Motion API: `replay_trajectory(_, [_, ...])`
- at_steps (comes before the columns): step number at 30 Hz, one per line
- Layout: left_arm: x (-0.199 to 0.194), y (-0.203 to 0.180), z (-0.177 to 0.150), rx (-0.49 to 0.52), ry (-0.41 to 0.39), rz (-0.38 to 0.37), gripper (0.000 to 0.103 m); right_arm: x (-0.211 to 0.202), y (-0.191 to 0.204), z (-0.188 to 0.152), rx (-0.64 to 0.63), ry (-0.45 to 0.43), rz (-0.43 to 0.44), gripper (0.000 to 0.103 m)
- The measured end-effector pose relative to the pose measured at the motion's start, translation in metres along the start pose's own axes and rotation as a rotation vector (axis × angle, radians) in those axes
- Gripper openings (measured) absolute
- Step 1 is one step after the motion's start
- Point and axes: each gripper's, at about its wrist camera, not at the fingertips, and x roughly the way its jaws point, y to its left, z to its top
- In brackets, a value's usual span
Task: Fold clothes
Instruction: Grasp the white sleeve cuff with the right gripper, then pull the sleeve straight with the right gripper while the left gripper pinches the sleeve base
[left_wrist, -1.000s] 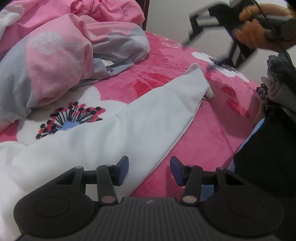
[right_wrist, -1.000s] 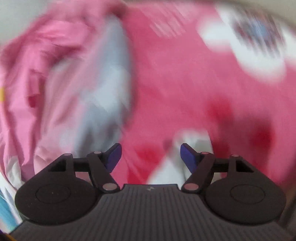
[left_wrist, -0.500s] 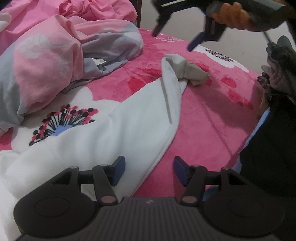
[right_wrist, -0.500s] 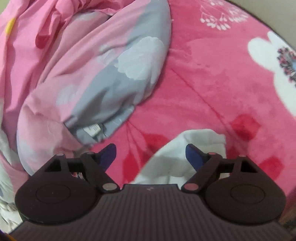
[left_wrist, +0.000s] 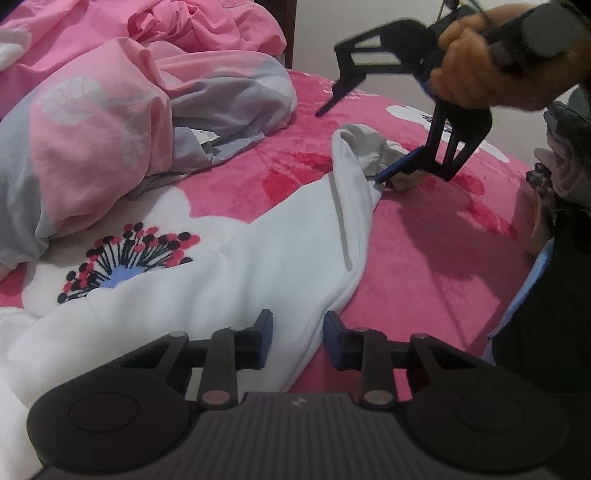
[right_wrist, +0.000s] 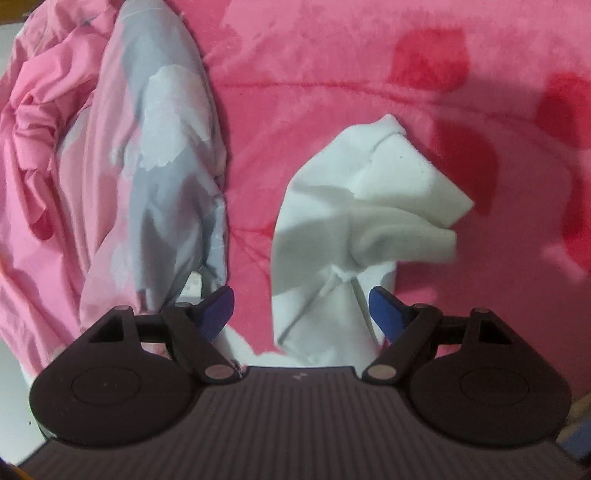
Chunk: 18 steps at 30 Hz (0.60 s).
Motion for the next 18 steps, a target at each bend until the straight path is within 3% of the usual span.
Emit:
replay_trajectory(3, [0.000,0.001,0.000,-0.011,-0.004,0.002,0.030,-0.005,-0.010,0.002,0.060,-0.093,-0.027,0.064])
replay_trajectory(6, [0.000,0.001,0.000,-0.013,-0.006,0.001,0.030,-0.018,-0.023,0.005,0.105,-0.179,-0.044,0.060])
replay_trajectory(9, [0.000,0.000,-0.001,-0.008,-0.013,-0.001,0.029,-0.020,-0.034,0.010,0.146,-0.196,-0.034,0.053])
replay_trajectory(11, [-0.001,-0.001,-0.001,-0.001,-0.022,-0.004,0.025,-0.017,-0.035,0.012,0.144,-0.203,-0.037,0.049])
replay_trajectory(14, [-0.003,-0.003,-0.003,0.010,-0.036,-0.008,0.011,-0.020,-0.029,0.010,0.108,-0.238,-0.041,0.035])
replay_trajectory(16, [-0.005,-0.004,-0.003,0.017,-0.045,-0.011,0.007,-0.026,-0.029,0.010,0.079,-0.273,-0.042,0.024])
replay_trajectory(18, [-0.006,-0.006,-0.004,0.024,-0.054,-0.014,0.005,-0.035,-0.027,0.010,0.040,-0.303,-0.044,0.020])
